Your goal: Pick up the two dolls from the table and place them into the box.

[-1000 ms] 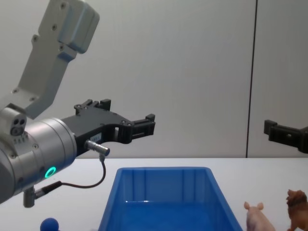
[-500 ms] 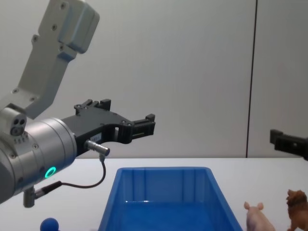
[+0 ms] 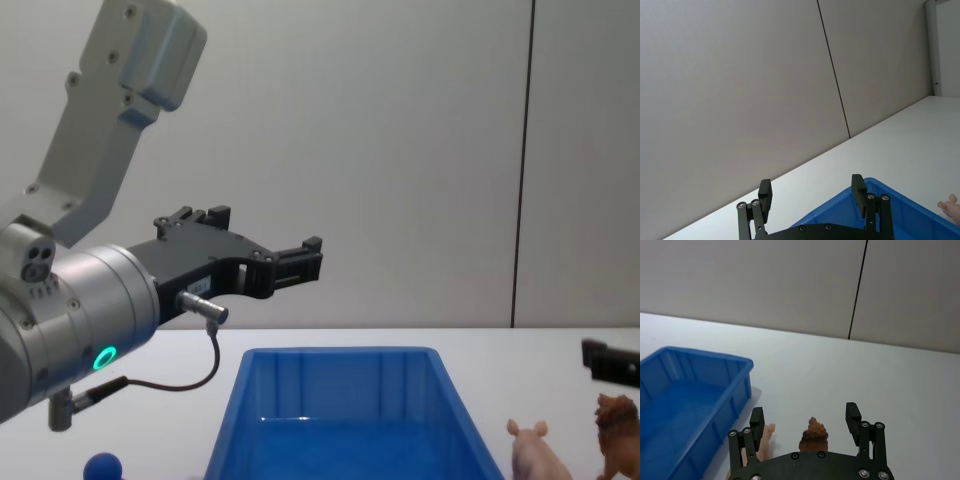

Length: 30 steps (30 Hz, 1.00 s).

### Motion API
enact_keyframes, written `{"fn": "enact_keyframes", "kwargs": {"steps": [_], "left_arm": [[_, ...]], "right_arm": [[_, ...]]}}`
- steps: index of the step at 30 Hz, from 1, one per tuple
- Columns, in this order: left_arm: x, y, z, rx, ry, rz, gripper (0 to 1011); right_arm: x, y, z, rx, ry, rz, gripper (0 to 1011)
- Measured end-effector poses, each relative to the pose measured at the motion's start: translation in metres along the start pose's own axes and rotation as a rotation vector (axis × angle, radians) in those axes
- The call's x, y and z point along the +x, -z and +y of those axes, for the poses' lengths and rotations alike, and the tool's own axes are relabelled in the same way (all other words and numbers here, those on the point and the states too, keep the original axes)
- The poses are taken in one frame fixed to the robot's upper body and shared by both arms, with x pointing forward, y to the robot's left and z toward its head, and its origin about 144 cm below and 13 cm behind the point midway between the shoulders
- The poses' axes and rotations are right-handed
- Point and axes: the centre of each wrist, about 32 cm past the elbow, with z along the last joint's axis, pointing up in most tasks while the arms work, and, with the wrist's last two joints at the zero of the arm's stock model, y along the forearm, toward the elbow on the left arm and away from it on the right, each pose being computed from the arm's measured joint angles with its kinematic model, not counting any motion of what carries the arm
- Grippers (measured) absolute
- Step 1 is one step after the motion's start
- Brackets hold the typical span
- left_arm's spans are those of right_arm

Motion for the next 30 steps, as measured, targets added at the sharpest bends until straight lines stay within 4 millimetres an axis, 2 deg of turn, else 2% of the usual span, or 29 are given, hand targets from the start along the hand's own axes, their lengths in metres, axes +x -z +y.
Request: {"fn": "enact_keyframes", "kwargs": {"steps": [19,22,30], "left_arm": [[0.000,0.000,0.000,0.000,0.000,0.000,1002],[0.000,0.000,0.000,0.000,0.000,0.000,1002],[0.000,0.000,0.000,0.000,0.000,0.000,1002]], "right_arm": [[0.003,0.024,-0.002,-0.139,0.029,0.030,995],[0.004,0.027,-0.001,-0.150,0.027,0.034,941],[0.002,0.036,0.005,-0.172,0.015,0.043,705]]}}
